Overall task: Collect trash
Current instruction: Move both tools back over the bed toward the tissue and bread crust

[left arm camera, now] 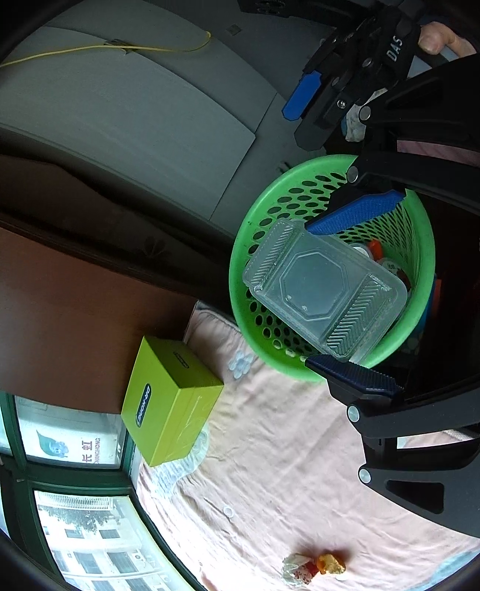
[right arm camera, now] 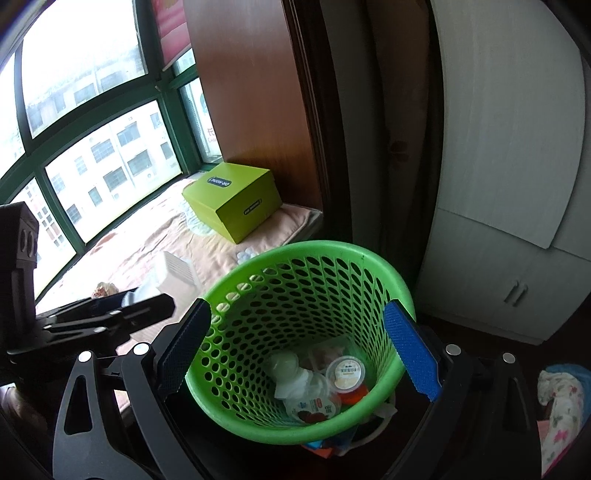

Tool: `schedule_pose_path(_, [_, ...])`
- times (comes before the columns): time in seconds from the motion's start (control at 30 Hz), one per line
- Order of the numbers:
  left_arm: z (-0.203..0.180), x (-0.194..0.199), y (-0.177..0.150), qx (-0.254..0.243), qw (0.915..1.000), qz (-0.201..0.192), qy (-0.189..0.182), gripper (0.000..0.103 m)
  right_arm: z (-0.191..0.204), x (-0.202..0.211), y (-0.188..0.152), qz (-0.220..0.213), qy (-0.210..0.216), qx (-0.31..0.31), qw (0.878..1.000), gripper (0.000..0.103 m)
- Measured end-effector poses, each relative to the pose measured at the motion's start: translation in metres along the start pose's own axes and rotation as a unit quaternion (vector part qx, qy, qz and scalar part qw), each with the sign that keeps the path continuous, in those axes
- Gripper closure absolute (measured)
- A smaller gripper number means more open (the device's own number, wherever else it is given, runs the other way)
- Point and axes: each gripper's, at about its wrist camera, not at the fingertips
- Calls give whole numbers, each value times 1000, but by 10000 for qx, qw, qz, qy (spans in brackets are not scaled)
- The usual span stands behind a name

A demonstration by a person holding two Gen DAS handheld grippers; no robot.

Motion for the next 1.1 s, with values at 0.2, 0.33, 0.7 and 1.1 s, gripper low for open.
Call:
schedule_pose_path(0.2, [-1, -5, -1, 68, 9999, 69, -49, 31, -3, 3, 0, -41, -28, -59, 10000, 9])
schedule_pose_path(0.33, [1, -4, -2, 115, 9999, 66, -49, 30, -3, 3, 1, -39, -27, -77, 10000, 9])
schedule_pose_path(0.7, [29, 21, -4, 338, 9987, -106, 354, 29, 14, -2, 3, 0, 154, 86, 9998, 9])
schedule_pose_path(1.1, [115, 58, -22, 1092, 9850, -233, 1319, 29, 72, -24, 11, 167, 643, 572, 9962, 9])
Point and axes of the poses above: each gripper's, at about its wrist camera, not at the fingertips, and x roughly against the way its jaws point, z to its left, y to its top, and after that the axes turned 2 degrees about -x, right-handed
